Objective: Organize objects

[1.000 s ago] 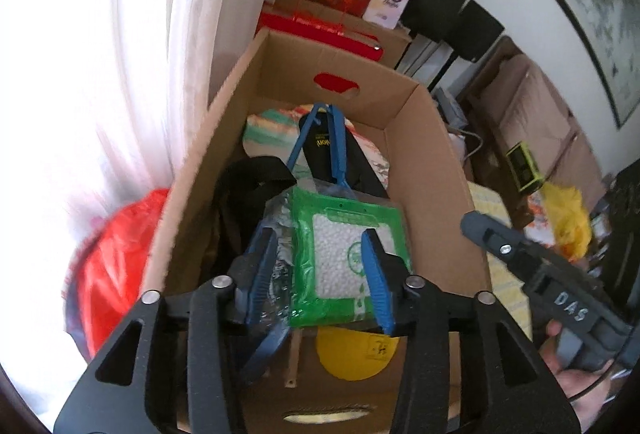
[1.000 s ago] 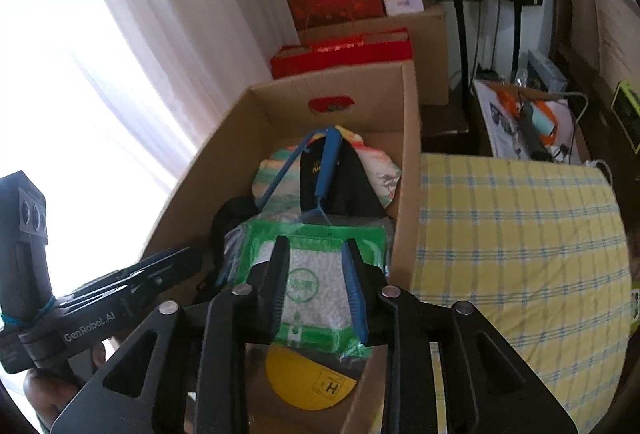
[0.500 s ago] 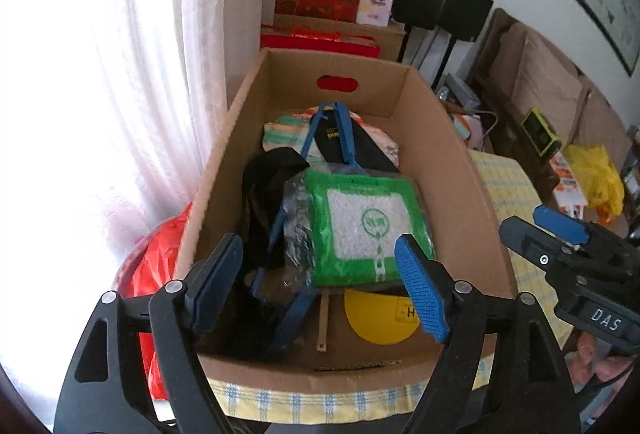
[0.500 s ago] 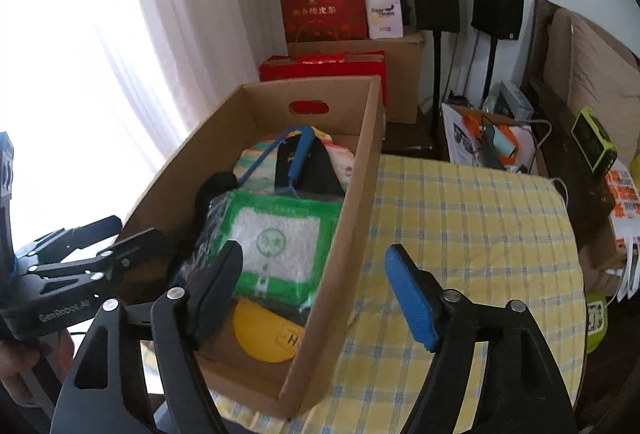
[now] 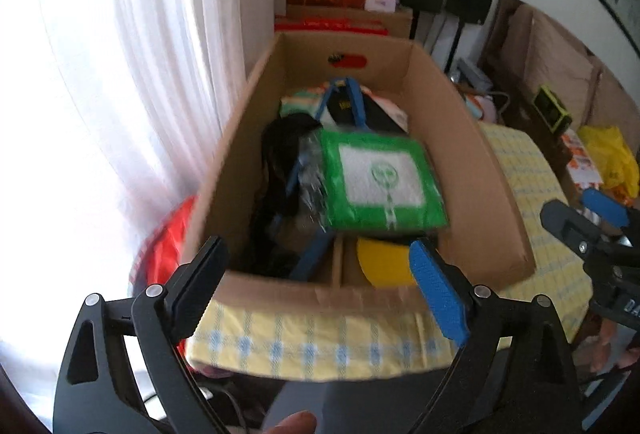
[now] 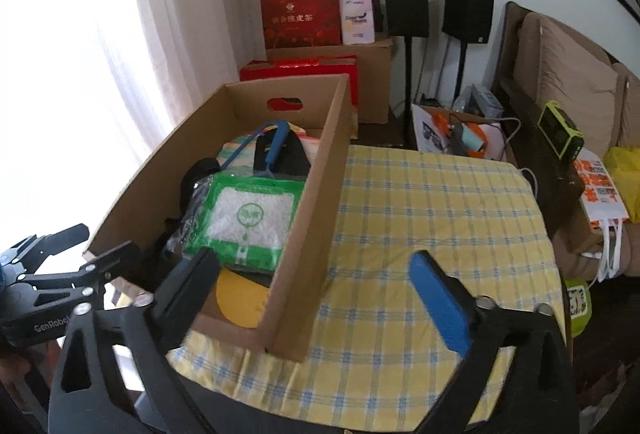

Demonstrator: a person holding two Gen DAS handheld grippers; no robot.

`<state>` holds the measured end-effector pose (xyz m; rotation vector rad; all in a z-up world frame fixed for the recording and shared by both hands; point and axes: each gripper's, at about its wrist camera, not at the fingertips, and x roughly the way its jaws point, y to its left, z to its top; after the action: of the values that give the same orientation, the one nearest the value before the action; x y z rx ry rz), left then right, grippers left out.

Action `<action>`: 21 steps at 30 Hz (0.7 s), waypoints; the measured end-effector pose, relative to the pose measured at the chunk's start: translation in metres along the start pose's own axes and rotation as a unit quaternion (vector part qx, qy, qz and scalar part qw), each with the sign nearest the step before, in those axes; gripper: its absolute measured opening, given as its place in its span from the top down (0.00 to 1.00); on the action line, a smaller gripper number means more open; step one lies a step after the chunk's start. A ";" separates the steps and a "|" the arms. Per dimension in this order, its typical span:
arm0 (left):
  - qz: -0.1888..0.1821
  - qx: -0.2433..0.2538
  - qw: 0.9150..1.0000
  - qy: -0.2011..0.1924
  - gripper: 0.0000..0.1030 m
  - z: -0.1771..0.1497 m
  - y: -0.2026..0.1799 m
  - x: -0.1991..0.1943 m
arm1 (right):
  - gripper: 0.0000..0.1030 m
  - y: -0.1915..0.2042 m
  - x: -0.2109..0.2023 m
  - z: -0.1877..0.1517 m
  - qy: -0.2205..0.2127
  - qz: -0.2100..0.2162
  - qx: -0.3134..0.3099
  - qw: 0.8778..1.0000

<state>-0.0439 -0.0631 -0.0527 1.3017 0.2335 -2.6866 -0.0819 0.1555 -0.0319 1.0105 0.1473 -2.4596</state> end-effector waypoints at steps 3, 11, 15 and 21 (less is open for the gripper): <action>-0.015 -0.007 1.000 0.008 0.08 -0.010 -0.001 -0.003 | 0.00 0.000 -0.007 -0.008 -0.003 -0.008 -0.001 1.000; -0.035 -0.026 0.999 -0.015 0.00 -0.025 0.003 -0.020 | 0.00 0.000 -0.024 -0.028 -0.004 -0.012 -0.002 1.000; -0.028 -0.025 0.999 -0.038 0.00 -0.031 0.001 -0.030 | 0.00 -0.001 -0.034 -0.035 -0.010 -0.010 0.003 1.000; -0.026 -0.011 0.999 -0.026 0.00 -0.040 -0.009 -0.036 | 0.00 -0.004 -0.048 -0.043 -0.016 -0.020 0.001 1.000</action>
<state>0.0077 -0.0440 -0.0481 1.2346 0.2949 -2.7492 -0.0272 0.1891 -0.0307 0.9775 0.1545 -2.5108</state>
